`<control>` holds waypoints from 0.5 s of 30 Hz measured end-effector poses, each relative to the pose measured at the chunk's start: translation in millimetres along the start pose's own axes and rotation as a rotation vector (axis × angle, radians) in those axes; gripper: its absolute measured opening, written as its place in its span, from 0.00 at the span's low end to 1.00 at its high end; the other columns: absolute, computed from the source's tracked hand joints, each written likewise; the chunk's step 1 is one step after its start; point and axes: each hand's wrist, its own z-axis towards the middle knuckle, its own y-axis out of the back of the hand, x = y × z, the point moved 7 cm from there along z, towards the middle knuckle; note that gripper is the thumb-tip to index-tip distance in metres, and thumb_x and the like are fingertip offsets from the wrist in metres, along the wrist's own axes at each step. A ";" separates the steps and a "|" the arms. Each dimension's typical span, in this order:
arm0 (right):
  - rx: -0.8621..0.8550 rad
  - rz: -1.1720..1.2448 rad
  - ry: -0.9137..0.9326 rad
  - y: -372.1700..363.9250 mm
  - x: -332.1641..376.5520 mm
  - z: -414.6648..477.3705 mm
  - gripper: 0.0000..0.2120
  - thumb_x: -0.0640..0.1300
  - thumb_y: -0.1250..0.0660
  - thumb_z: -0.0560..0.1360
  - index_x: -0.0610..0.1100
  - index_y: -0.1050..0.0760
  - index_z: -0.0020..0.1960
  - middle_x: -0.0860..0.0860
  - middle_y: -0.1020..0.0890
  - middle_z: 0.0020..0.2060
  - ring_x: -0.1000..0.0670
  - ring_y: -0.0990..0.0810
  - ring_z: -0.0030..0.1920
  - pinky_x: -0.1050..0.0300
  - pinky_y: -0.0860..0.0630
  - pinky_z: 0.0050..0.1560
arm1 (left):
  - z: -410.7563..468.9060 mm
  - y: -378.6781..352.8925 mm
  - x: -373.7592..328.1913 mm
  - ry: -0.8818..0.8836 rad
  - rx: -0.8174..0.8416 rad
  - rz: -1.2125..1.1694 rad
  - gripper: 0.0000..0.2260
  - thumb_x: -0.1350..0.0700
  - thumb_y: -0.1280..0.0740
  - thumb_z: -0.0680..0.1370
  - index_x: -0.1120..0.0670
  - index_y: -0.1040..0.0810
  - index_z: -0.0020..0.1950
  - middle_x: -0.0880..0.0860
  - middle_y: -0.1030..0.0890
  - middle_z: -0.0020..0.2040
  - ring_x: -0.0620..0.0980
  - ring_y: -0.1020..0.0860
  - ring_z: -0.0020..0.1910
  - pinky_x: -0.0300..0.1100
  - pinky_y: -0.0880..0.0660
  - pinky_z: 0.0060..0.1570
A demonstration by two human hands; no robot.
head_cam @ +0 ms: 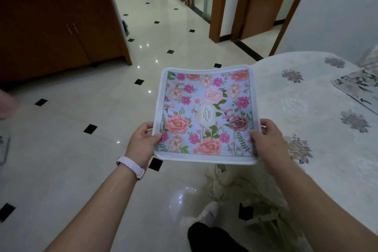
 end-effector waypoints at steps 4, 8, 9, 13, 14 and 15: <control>-0.049 0.022 -0.050 -0.4 -6.3 45.8 0.09 0.39 0.37 0.76 0.48 0.26 0.54 0.46 0.16 0.45 0.43 0.15 0.41 0.40 0.17 0.42 | 47.4 -28.6 -5.6 -0.012 0.009 0.043 0.10 0.69 0.37 0.77 0.55 0.24 0.50 0.50 0.14 0.40 0.52 0.17 0.40 0.47 0.18 0.40; -0.106 0.073 -0.094 15.3 -5.9 84.3 0.09 0.39 0.37 0.76 0.48 0.26 0.54 0.44 0.17 0.45 0.42 0.15 0.41 0.39 0.17 0.41 | 95.7 -72.3 -17.6 0.015 0.077 0.085 0.10 0.69 0.37 0.77 0.55 0.24 0.51 0.55 0.16 0.45 0.55 0.17 0.42 0.48 0.19 0.40; -0.121 0.077 -0.104 20.0 -4.9 93.1 0.08 0.39 0.37 0.76 0.48 0.26 0.54 0.45 0.16 0.46 0.43 0.15 0.41 0.40 0.17 0.41 | 107.4 -84.0 -22.2 0.016 0.099 0.095 0.10 0.69 0.37 0.77 0.55 0.24 0.51 0.56 0.16 0.46 0.55 0.18 0.43 0.48 0.19 0.40; -0.190 0.077 -0.120 38.8 -1.2 125.0 0.08 0.37 0.38 0.78 0.48 0.27 0.54 0.47 0.16 0.45 0.49 0.16 0.38 0.54 0.20 0.32 | 143.7 -127.4 -37.8 0.009 0.173 0.117 0.10 0.69 0.37 0.77 0.54 0.24 0.51 0.55 0.16 0.45 0.54 0.17 0.43 0.48 0.20 0.42; -0.206 0.092 -0.122 42.6 0.6 132.0 0.08 0.37 0.39 0.78 0.47 0.27 0.54 0.49 0.17 0.45 0.51 0.16 0.37 0.58 0.22 0.29 | 151.9 -138.4 -41.8 0.001 0.188 0.120 0.10 0.69 0.37 0.77 0.54 0.24 0.50 0.53 0.15 0.44 0.53 0.17 0.42 0.47 0.20 0.43; -0.220 0.116 -0.130 46.8 1.1 138.4 0.08 0.37 0.39 0.78 0.47 0.27 0.54 0.49 0.17 0.44 0.52 0.16 0.36 0.61 0.23 0.27 | 160.1 -149.1 -45.1 -0.005 0.200 0.129 0.10 0.69 0.37 0.77 0.54 0.24 0.50 0.52 0.15 0.43 0.53 0.17 0.42 0.47 0.19 0.43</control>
